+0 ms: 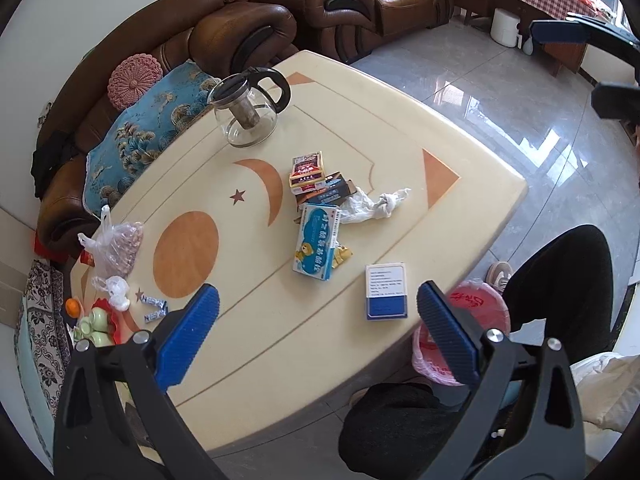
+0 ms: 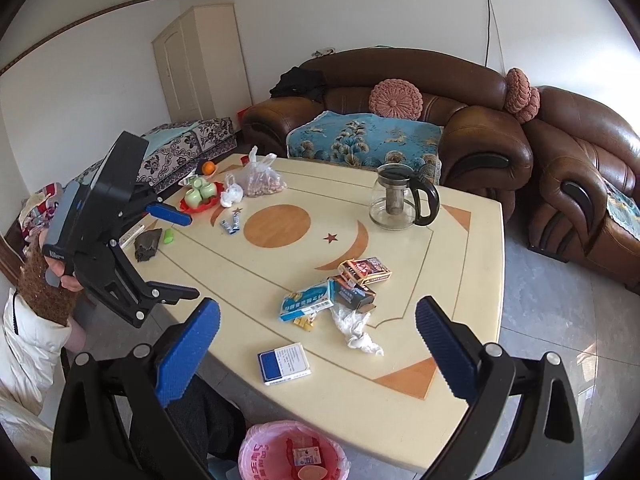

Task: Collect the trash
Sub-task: 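Raise both tools back over the table toward the remaining items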

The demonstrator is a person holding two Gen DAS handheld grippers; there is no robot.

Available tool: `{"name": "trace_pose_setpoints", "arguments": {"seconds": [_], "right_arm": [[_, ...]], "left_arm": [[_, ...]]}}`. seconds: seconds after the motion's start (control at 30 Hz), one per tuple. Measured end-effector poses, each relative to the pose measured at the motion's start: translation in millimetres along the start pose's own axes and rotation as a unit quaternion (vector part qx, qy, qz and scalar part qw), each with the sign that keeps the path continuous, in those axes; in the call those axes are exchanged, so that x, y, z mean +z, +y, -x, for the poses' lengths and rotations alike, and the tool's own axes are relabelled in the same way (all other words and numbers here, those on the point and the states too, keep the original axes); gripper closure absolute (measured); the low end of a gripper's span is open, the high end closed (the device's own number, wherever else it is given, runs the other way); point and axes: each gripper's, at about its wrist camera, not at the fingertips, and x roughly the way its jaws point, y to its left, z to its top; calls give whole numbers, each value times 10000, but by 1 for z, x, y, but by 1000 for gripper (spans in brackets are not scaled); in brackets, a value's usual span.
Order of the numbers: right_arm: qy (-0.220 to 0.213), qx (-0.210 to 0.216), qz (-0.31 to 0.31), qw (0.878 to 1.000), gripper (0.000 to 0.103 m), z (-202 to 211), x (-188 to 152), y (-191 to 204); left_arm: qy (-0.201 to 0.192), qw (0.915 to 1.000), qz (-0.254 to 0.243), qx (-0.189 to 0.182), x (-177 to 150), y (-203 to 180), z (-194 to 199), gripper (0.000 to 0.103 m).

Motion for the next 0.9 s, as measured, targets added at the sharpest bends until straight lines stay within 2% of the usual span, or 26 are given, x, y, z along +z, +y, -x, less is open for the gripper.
{"name": "trace_pose_setpoints", "arguments": {"seconds": [0.4,0.7,0.9], "right_arm": [[461,82,-194,9987,7,-80,9,-31],[1027,151,-263,9942,7,-150,-10,-51],[1408,122,-186,9898,7,-200,-18,-61]], "left_arm": [[481,9983,19,-317,15,26,-87,6],[974,9939,-20,-512,17,35,-168,6],[1180,9905,-25,-703,16,35,-207,6]]}}
